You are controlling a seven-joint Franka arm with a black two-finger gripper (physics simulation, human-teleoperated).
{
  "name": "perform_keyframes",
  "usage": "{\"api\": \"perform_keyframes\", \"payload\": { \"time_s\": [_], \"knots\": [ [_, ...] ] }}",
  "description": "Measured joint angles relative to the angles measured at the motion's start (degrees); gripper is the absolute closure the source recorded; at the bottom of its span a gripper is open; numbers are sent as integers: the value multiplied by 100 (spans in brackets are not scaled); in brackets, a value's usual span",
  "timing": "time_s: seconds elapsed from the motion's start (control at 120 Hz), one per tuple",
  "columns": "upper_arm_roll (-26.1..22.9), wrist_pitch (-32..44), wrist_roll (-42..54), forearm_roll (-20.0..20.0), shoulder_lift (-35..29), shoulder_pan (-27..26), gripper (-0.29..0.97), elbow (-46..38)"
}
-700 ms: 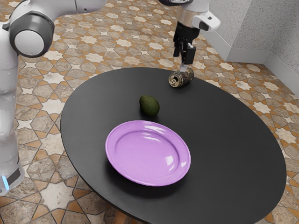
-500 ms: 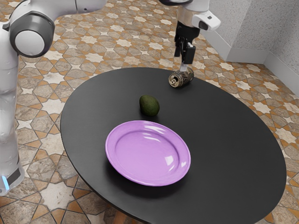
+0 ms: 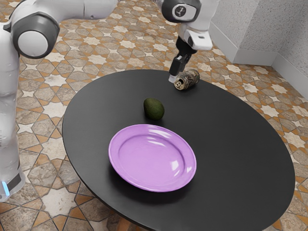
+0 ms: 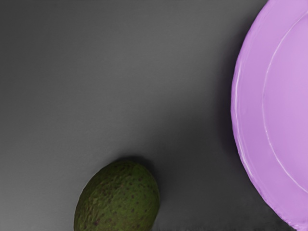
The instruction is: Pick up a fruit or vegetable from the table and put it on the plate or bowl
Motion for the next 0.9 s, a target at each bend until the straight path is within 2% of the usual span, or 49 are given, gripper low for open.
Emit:
{"api": "perform_keyframes", "payload": {
  "time_s": [0.208,0.408,0.592,0.75,0.9],
  "knots": [
    [16,658,1664,100,-31,126,3,-763],
    [20,1180,2851,120,-107,290,3,-1400],
    [20,1497,3640,54,-345,337,3,-1927],
    [20,1681,4140,-12,-801,363,3,-2493],
    [20,1846,4503,-43,-877,360,3,-2792]
  ]
}}
